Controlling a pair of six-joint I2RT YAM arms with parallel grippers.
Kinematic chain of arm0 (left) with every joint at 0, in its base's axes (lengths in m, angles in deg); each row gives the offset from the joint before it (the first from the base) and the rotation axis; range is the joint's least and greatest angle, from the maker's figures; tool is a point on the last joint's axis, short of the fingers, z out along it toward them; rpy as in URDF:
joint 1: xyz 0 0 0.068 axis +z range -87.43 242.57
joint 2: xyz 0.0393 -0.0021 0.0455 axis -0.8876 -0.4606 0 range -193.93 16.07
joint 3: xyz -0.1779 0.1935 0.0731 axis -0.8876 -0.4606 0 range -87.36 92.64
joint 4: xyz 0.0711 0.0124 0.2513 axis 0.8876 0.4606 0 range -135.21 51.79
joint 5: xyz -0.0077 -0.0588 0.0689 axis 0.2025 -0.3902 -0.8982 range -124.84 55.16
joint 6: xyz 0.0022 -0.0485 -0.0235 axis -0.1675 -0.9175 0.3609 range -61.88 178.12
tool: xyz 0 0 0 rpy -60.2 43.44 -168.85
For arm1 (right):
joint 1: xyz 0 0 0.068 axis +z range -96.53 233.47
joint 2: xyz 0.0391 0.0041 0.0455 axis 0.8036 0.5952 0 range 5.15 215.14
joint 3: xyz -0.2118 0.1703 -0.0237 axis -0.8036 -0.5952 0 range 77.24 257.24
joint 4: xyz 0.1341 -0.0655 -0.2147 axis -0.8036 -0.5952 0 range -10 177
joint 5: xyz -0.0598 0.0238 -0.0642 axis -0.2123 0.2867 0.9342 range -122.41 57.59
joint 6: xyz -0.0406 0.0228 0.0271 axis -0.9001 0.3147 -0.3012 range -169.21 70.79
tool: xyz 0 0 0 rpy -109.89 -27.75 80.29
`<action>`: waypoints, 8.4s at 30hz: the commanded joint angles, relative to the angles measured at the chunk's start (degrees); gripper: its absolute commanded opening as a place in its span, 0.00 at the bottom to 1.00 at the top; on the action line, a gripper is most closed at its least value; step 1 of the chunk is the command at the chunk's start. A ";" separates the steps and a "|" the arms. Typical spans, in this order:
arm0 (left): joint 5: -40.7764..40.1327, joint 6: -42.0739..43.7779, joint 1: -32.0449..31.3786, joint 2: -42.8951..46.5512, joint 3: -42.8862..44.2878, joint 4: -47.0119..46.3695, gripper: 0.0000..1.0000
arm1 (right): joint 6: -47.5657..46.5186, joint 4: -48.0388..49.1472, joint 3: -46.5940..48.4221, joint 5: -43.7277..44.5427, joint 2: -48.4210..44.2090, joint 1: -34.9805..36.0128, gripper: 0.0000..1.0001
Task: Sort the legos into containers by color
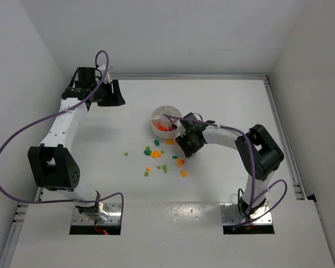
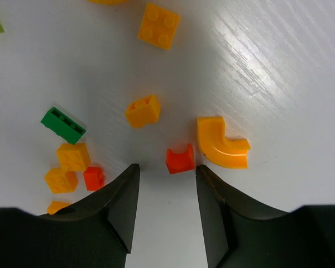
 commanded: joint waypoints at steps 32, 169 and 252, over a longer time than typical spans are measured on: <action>1.59 0.51 0.82 1.11 -0.32 -0.37 0.61 | -3.68 0.90 2.75 -7.13 -12.48 1.53 0.03; -17.04 5.34 -53.85 -28.06 -2.96 -2.13 0.42 | 2.30 -5.78 2.50 -12.68 -17.32 -34.41 0.48; -24.51 10.97 -23.44 -14.70 7.33 -1.07 0.72 | 0.10 -7.98 3.99 -16.89 -14.95 -32.30 0.41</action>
